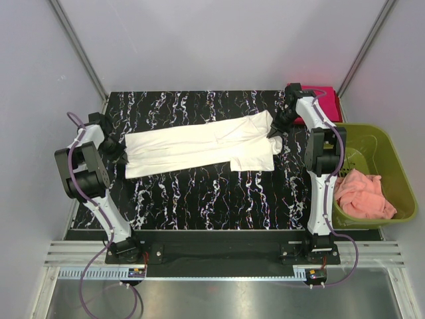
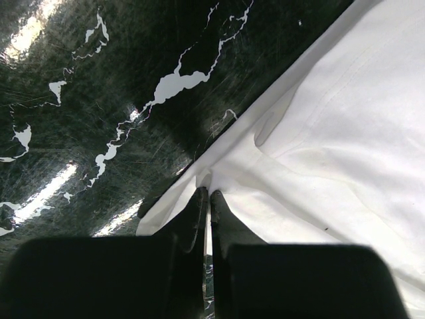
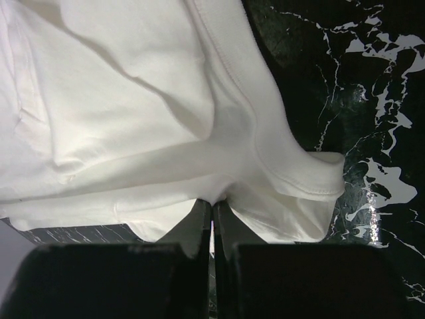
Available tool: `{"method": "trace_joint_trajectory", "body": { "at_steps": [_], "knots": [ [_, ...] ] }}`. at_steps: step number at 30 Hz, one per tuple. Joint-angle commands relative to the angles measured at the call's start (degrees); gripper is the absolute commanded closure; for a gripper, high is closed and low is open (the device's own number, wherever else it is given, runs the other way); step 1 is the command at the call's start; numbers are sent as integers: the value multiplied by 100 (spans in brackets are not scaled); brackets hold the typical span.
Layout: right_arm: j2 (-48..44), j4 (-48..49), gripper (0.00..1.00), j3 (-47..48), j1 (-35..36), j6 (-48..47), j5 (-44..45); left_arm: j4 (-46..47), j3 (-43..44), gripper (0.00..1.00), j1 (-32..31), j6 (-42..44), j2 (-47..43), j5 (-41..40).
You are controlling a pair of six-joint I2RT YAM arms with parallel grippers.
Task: Fold and stack the t-shirts
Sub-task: Fold the tshirt
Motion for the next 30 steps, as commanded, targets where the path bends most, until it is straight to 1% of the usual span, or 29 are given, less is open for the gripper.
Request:
{"method": "trace_joint_trajectory", "body": {
  "at_steps": [1, 3, 6, 8, 9, 10, 11, 12, 13, 15, 16, 17, 18, 19, 20, 21, 23, 24, 25, 26, 27, 29, 30],
  "knots": [
    [101, -29, 100, 252, -54, -16, 8, 54, 207, 100, 11, -88, 44, -146],
    [180, -12, 100, 297, -45, -7, 16, 63, 207, 100, 2, -97, 44, -173],
    [285, -4, 99, 410, -54, -33, 77, 80, 216, 94, 11, -105, 35, -199],
    [364, -30, 96, 507, -54, -51, 86, 80, 216, 89, 2, -114, 35, -208],
    [443, -39, 93, 630, -54, -60, 86, 63, 216, 79, 2, -123, 26, -225],
    [479, -82, 89, 692, -46, -60, 86, 63, 216, 72, 2, -123, 9, -251],
    [514, -126, 84, 771, -54, -60, 95, 63, 190, 69, 2, -114, -78, -269],
    [549, -196, 79, 963, -54, -69, 121, 63, 181, 58, -6, -105, -157, -313],
    [549, -423, 67, 1060, -54, -77, 174, 28, 164, 53, -24, -79, -271, -426],
    [392, -732, 56, 1271, -37, -104, 305, -7, 76, 41, -77, -18, -728, -629],
    [252, -846, 51, 1211, -37, -130, 341, -8, 23, 38, -94, 52, -921, -708],
    [59, -812, 39, 1080, -28, -156, 367, 1, -99, 35, -147, 96, -1323, -735],
    [-395, -769, 34, 670, -28, -165, 394, 62, -196, 32, -252, 149, -1510, -753],
    [-617, -646, 29, 422, -19, -174, 342, 98, -371, 32, -314, 245, -1686, -674],
    [-1037, -576, 21, 159, -10, -192, 254, 159, -468, 32, -462, 290, -1948, -621],
    [-1233, -523, 20, -392, -10, -201, 184, 168, -574, 32, -542, 308, -2064, -603],
    [-1767, -286, 18, -1027, -2, -183, -71, 351, -915, 33, -718, 360, -2336, -472],
    [-1945, 63, 19, -1779, -2, -174, -246, 483, -1065, 35, -753, 404, -2416, -158],
    [-2121, 241, 20, -2160, -10, -157, -300, 641, -1363, 40, -762, 404, -2513, 2],
    [-2340, 347, 26, -2712, -2, -131, -292, 843, -1462, 42, -780, 404, -2505, 160],
    [-2412, 479, 28, -2874, -2, -165, -196, 888, -1550, 48, -789, 370, -2470, 440],
    [-2579, 690, 33, -3243, -10, -218, -204, 1012, -1568, 51, -841, 369, -2277, 635],
    [-2597, 839, 37, -3315, -2, -314, -151, 1038, -1568, 53, -842, 378, -2189, 766]
  ]
}}
